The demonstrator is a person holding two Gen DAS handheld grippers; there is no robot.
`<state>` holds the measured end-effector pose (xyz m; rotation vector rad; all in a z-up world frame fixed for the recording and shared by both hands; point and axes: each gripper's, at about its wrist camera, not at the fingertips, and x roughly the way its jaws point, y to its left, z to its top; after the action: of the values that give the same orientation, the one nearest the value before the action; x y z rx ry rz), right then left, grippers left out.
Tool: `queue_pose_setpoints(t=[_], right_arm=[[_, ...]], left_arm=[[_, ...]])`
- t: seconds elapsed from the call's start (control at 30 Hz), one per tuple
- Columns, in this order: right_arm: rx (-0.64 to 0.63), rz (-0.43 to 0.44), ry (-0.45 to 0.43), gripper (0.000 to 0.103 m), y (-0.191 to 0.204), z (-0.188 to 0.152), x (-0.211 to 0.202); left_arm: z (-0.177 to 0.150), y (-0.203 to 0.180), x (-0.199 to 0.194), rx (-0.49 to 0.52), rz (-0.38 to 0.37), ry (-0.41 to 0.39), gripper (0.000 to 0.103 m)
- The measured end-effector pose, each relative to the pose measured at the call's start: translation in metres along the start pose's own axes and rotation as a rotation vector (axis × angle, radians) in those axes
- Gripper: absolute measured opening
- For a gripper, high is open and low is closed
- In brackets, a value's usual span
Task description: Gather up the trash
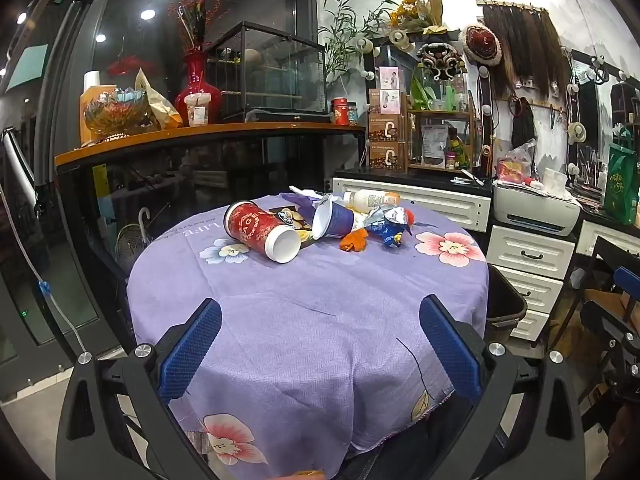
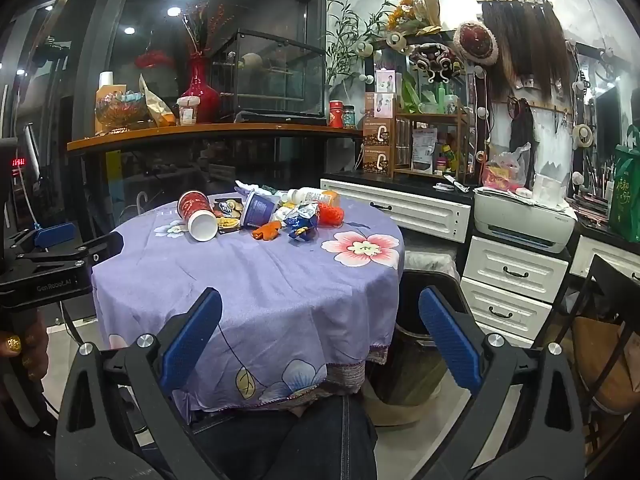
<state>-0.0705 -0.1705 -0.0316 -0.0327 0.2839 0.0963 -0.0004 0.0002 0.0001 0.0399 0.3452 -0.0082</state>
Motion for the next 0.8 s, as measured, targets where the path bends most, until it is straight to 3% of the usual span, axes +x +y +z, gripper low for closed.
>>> queue_pose_setpoints(t=[0.8], right_arm=[[0.0, 0.0, 0.0, 0.097, 0.0012, 0.0011, -0.0024]], left_arm=[[0.0002, -0.0005, -0.0003, 0.002, 0.0, 0.005, 0.098]])
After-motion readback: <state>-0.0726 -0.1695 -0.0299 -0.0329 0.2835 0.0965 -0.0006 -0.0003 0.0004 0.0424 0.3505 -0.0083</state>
